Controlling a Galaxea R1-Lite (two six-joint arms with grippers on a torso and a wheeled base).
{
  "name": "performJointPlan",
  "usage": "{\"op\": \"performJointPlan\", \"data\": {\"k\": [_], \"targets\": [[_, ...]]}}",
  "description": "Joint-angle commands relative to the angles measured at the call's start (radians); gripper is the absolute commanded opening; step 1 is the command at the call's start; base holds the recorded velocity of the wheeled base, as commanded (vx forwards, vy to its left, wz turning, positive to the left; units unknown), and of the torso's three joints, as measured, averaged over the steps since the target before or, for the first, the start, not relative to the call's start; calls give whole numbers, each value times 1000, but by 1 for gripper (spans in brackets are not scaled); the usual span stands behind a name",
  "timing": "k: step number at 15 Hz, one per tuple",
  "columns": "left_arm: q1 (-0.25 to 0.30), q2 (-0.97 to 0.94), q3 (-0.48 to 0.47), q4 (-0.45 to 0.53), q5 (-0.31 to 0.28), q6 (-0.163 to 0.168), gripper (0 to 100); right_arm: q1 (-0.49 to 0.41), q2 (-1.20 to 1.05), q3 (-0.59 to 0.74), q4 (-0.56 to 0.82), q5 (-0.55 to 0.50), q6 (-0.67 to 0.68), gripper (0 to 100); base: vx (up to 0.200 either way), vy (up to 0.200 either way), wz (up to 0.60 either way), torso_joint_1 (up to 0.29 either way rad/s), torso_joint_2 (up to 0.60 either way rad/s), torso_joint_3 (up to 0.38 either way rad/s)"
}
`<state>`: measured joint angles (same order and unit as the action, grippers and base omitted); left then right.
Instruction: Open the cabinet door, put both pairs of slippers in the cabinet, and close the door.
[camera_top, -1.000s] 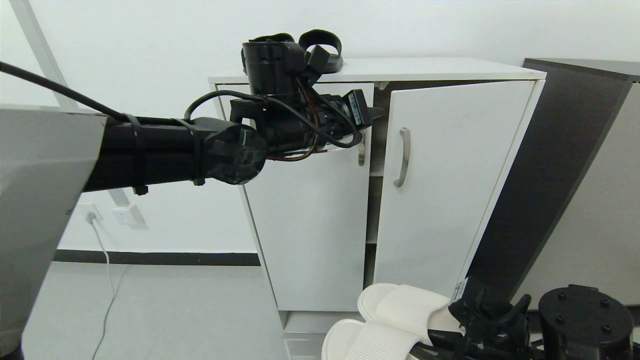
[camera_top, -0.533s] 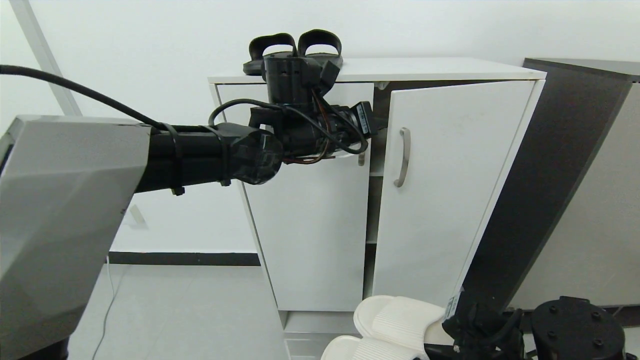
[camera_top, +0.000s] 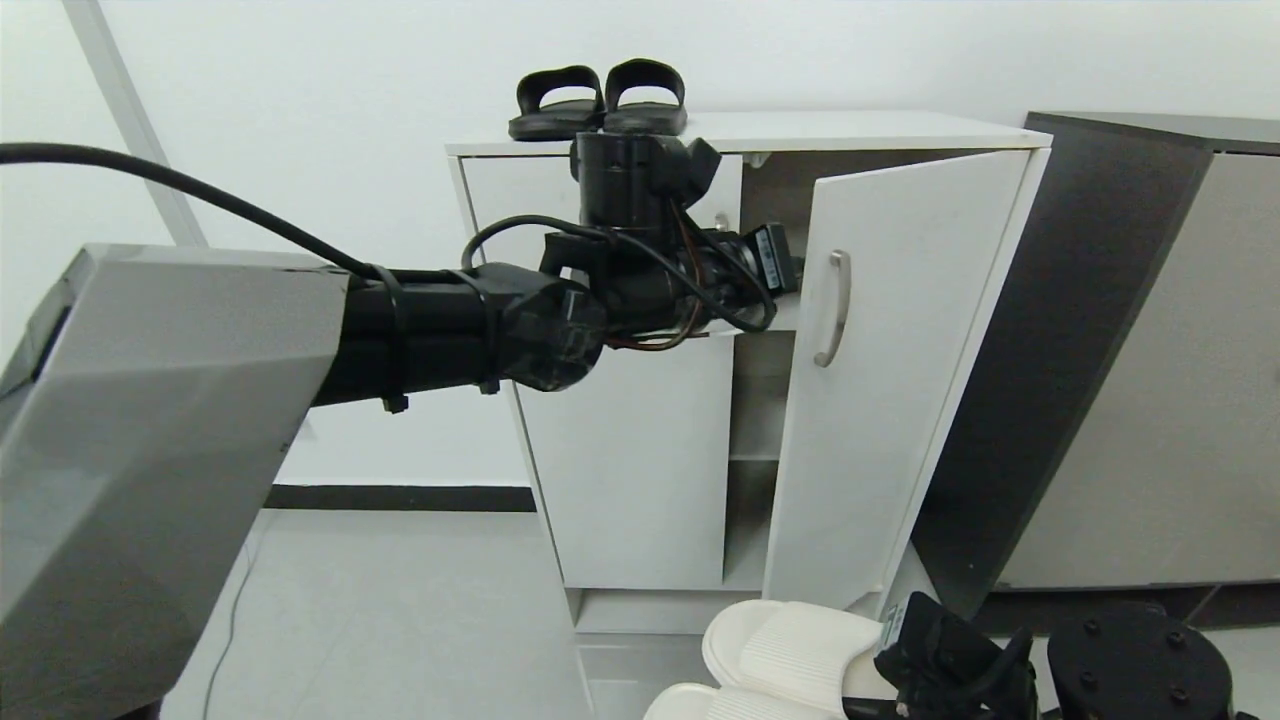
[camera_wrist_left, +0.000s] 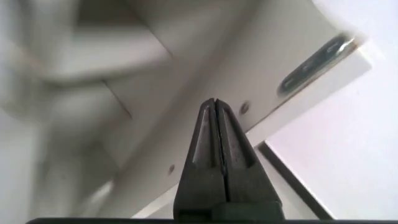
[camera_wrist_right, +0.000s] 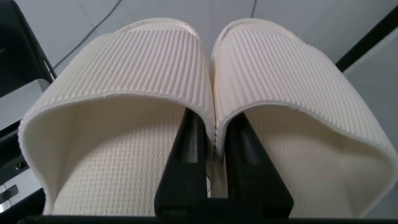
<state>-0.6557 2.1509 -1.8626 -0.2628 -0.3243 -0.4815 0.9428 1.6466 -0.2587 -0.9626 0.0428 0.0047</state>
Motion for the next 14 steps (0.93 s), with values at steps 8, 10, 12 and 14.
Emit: {"op": "performJointPlan", "data": {"k": [8, 10, 12, 14], "targets": [[-150, -3, 16, -58, 80, 0, 0, 5, 6, -2, -2, -6, 1, 0, -50, 0, 0, 1, 1, 0], [-133, -19, 17, -59, 149, 1, 0, -18, 19, -24, -4, -26, 5, 0, 0, 0, 0, 0, 0, 0], [-91, -98, 59, -58, 237, 9, 0, -90, 78, -106, -4, -156, 12, 0, 0, 0, 0, 0, 0, 0], [-51, -224, 186, -55, 278, 41, 0, -133, 134, -192, -2, -267, 60, 0, 0, 0, 0, 0, 0, 0]]}}
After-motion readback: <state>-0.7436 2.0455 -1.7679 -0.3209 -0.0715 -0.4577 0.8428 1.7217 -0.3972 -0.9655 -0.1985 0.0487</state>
